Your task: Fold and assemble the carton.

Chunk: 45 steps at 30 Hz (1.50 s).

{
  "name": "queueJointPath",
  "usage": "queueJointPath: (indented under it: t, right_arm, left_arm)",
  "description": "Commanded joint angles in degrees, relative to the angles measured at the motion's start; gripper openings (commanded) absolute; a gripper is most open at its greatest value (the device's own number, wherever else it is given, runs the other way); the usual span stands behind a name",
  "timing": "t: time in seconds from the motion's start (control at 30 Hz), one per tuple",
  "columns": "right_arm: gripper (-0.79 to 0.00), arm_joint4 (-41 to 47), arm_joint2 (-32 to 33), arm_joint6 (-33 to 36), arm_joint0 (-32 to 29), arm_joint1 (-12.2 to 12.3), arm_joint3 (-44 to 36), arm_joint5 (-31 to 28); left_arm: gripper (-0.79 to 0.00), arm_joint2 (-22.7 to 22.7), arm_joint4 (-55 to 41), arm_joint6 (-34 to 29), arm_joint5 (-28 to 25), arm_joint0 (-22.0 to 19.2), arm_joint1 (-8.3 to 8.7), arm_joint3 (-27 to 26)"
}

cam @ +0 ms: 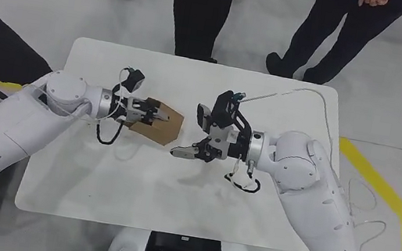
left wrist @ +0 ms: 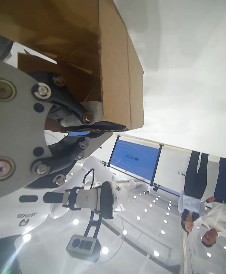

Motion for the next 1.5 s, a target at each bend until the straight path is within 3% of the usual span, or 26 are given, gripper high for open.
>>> queueJointPath:
  t: [0.0, 0.43, 0.6, 0.67, 0.7, 0.77, 0.8, 0.83, 1.17, 1.47]
  right_arm:
    - [0.0, -0.3, 0.6, 1.0, -0.6, 0.4, -0.2, -0.3]
    - [0.0, -1.0, 3.6, 3.3, -3.8, 2.2, -0.6, -0.5]
    - [0.0, -0.4, 4.3, 3.4, -3.9, 2.7, -0.2, -0.6]
    - [0.0, -0.2, 4.4, 3.3, -4.1, 2.8, -0.1, -0.6]
    - [0.0, -0.1, 4.5, 3.3, -4.1, 2.9, -0.1, -0.6]
    - [0.0, 0.1, 4.7, 3.1, -4.3, 3.1, 0.0, -0.5]
    - [0.0, 0.1, 4.7, 3.1, -4.4, 3.2, 0.0, -0.5]
    - [0.0, 0.1, 4.8, 2.9, -4.5, 3.2, 0.1, -0.4]
    - [0.0, -0.2, 5.1, 1.4, -5.3, 3.9, -0.1, 0.1]
    - [0.0, -0.3, 4.4, -0.3, -4.3, 4.2, 0.9, -1.7]
  left_arm:
    - [-0.785, 0.3, 3.6, 2.0, 1.3, -0.1, -0.26, -1.6]
    - [-0.785, 4.1, 23.2, 6.0, 14.9, -2.4, -2.55, -9.4]
    - [-0.785, 5.7, 28.2, 6.0, 17.8, -3.5, -3.86, -10.8]
    - [-0.683, 6.2, 29.3, 5.8, 18.6, -3.9, -4.4, -11.1]
    - [-0.585, 6.5, 29.8, 5.6, 18.7, -4.1, -4.68, -11.2]
    - [-0.329, 7.0, 30.4, 4.9, 19.1, -4.5, -5.26, -10.9]
    - [-0.025, 7.2, 30.5, 4.6, 18.9, -4.7, -5.58, -10.9]
    - [0.0, 7.3, 30.3, 4.4, 18.5, -4.9, -5.88, -10.7]
    - [0.0, 3.5, 20.6, 4.1, 9.4, -3.8, -7.32, -9.3]
    - [0.0, -5.8, 8.7, -0.4, 2.3, 0.5, -5.42, -9.4]
